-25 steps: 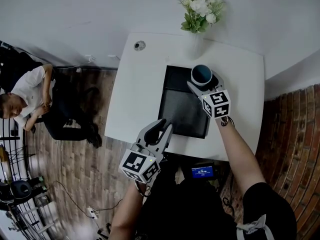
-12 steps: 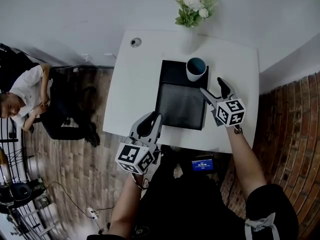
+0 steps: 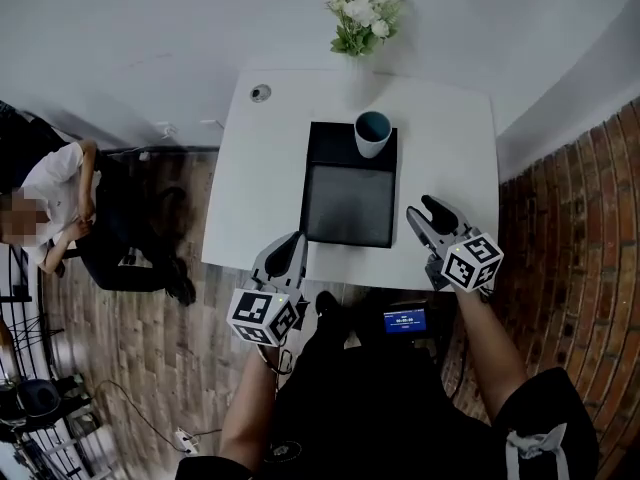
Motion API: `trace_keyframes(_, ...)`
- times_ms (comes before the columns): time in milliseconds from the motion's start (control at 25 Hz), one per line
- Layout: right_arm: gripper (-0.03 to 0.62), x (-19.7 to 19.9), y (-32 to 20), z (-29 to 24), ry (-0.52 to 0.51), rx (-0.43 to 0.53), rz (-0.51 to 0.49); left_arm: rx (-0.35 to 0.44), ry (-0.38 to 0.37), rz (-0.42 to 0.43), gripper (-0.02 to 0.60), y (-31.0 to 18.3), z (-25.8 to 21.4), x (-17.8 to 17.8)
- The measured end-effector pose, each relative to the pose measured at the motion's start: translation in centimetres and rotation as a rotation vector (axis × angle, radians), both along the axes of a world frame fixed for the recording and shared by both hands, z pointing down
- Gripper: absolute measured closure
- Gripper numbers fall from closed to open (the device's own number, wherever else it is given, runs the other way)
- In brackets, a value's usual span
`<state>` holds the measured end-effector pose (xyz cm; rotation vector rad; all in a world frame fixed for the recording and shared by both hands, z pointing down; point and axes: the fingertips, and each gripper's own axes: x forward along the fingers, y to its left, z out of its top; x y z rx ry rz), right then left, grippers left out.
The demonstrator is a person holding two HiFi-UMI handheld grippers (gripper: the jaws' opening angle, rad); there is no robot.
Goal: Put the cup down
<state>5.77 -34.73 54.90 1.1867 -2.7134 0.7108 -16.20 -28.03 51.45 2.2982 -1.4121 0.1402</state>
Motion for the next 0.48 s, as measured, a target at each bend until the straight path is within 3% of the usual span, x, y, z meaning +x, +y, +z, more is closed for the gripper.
trace_keyframes(200,0.498,-0.5,4.3,-2.4,-0.110,-0.034,-0.012,-0.031,-0.012,0.020,0.574,2.2,0.9,-0.1)
trace_keyframes(480,0.536,-2.5,10.0,-6.2,-0.195,-0.036,-0.089,-0.010,-0.019,0.096,0.574,4.4,-0.1,1.2)
